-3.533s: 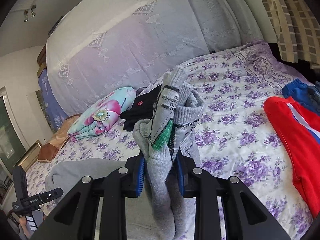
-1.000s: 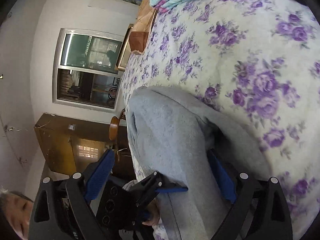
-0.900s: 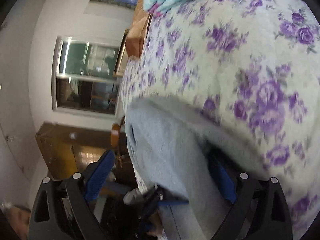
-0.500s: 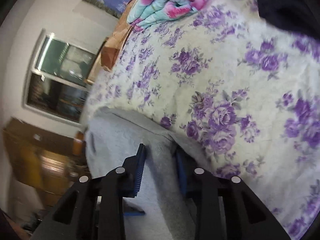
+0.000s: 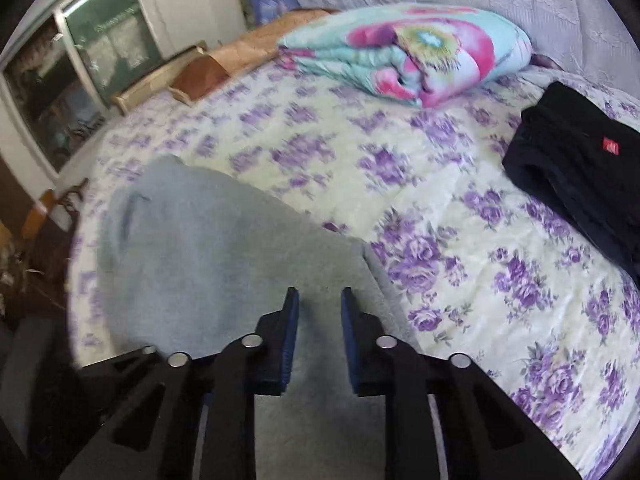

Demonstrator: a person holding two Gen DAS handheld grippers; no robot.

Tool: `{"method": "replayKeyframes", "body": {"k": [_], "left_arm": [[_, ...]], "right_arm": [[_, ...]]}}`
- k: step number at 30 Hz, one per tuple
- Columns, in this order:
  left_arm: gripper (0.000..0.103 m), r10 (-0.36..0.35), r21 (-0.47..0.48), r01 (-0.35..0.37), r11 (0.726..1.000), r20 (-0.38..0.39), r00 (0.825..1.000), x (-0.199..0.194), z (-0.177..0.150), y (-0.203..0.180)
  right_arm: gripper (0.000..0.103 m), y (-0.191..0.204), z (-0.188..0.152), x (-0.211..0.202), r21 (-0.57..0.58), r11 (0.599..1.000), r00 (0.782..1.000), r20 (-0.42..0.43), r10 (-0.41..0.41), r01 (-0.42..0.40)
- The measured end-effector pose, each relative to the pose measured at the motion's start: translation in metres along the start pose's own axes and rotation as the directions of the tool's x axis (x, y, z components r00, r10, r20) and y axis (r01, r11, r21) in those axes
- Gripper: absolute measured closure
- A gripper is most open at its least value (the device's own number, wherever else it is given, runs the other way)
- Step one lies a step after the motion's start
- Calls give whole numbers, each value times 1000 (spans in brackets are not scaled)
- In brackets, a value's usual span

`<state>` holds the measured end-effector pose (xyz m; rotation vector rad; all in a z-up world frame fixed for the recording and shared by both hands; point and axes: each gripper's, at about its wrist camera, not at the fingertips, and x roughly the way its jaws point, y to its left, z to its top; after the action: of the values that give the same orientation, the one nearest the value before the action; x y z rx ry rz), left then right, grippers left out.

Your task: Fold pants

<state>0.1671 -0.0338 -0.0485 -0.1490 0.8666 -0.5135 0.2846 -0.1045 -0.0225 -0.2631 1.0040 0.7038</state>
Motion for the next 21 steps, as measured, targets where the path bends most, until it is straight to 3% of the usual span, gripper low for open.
{"method": "replayKeyframes", "body": {"k": [1,4,9,13,15,18,21], "left_arm": [[5,1,0,-1,1000,0,1000,0,0,0],[5,3,-3,-3,1000,0,1000,0,1,2],[5,6,1,-6,1000,1,1000,1,1,0],[5,7,3,-7,1000,1,1000,2,2,-1],[5,10,3,-10,1000,0,1000,3,2,-2],[5,9,4,-9,1000,1,1000,4,2,-2],[5,11,7,-11,1000,1,1000,6,4,-2]], "right_arm": [[103,-5,2,11,28,1000,1000,-16,-2,3],[103,-8,4,21,88,996,1000,-15,13,-12],[101,13,3,-9,71,997,997,75,-14,9],[103,10,14,30,91,995,999,-10,-48,49],[103,2,17,36,136,991,1000,-18,-13,15],[103,2,14,14,159,987,1000,17,-7,5],[96,5,-8,-29,141,988,993,84,-82,70]]}}
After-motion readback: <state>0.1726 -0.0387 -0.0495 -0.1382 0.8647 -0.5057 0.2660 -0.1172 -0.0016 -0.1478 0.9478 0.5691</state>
